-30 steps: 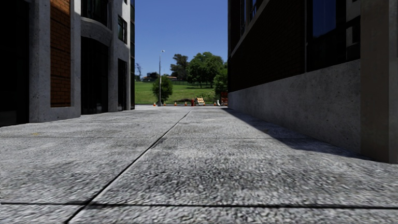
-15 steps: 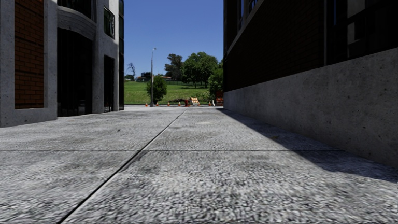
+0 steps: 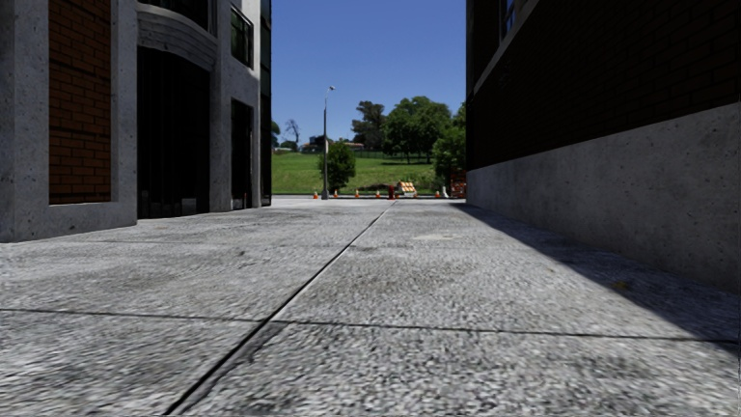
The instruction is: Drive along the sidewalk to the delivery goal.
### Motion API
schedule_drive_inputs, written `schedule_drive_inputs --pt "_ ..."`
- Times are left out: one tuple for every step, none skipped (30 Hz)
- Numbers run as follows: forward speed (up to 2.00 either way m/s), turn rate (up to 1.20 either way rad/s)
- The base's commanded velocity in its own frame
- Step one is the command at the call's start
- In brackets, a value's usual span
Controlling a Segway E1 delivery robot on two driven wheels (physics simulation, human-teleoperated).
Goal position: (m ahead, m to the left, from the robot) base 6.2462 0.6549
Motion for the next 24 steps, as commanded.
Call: schedule_drive_inputs --pt "2.0 0.0" --pt "2.0 0.0" --pt "2.0 0.0" --pt "2.0 0.0" --pt "2.0 0.0" --pt "2.0 0.0" --pt "2.0 0.0" --pt "2.0 0.0" --pt "2.0 0.0" --pt "2.0 0.0" --pt "2.0 0.0" --pt "2.0 0.0" --pt "2.0 0.0" --pt "2.0 0.0" --pt "2.0 0.0" --pt "2.0 0.0" --pt "2.0 0.0" --pt "2.0 0.0" --pt "2.0 0.0" --pt "2.0 0.23" --pt "2.0 0.23" --pt "2.0 0.69" --pt "2.0 1.2" --pt "2.0 1.2"
